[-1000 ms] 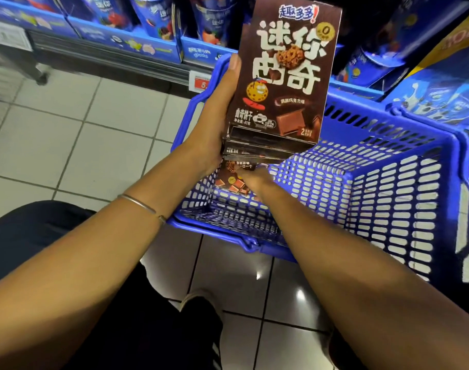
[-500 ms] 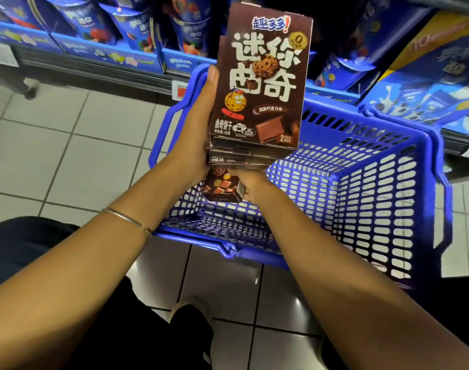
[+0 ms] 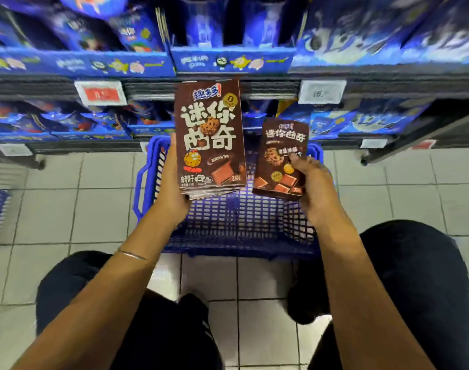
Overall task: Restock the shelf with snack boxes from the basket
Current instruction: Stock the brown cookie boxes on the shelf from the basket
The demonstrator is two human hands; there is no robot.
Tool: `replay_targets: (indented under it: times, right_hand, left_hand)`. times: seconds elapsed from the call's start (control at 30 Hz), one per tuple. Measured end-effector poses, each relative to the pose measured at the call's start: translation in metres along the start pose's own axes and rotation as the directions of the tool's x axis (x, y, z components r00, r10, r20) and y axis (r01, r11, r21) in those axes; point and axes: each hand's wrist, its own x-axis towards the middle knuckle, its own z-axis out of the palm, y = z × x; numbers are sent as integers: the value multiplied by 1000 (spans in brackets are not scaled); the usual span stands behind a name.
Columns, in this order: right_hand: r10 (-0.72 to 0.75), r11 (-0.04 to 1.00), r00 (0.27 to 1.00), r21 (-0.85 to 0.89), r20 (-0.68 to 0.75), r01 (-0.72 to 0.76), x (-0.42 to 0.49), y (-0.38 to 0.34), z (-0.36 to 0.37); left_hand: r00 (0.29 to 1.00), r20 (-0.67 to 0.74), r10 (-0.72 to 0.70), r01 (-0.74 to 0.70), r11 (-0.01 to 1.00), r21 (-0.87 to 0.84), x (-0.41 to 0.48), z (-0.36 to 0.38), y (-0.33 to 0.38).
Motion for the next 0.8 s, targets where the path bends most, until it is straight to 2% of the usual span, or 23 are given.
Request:
replay_targets:
  times: [0.27,0.43,0.63,0.8]
  right_hand:
    - [-115,990,989,97,92,106,-195,-206,15]
    - [-172,979,965,141,198,145,-325,-332,30]
    - [-233,965,952,166,200,202,-449,-447,41]
    - [-398,908,892,231,215,350,-492,-522,32]
  left_hand:
    - [996,67,-56,53,998,44,-139,114,153]
    - [986,103,-131,126,991,52,-231,185,264]
    - [976,201,-83,77,996,39,-317,262,364]
    - [948,318,25,-28,1000,5,-350,336,429]
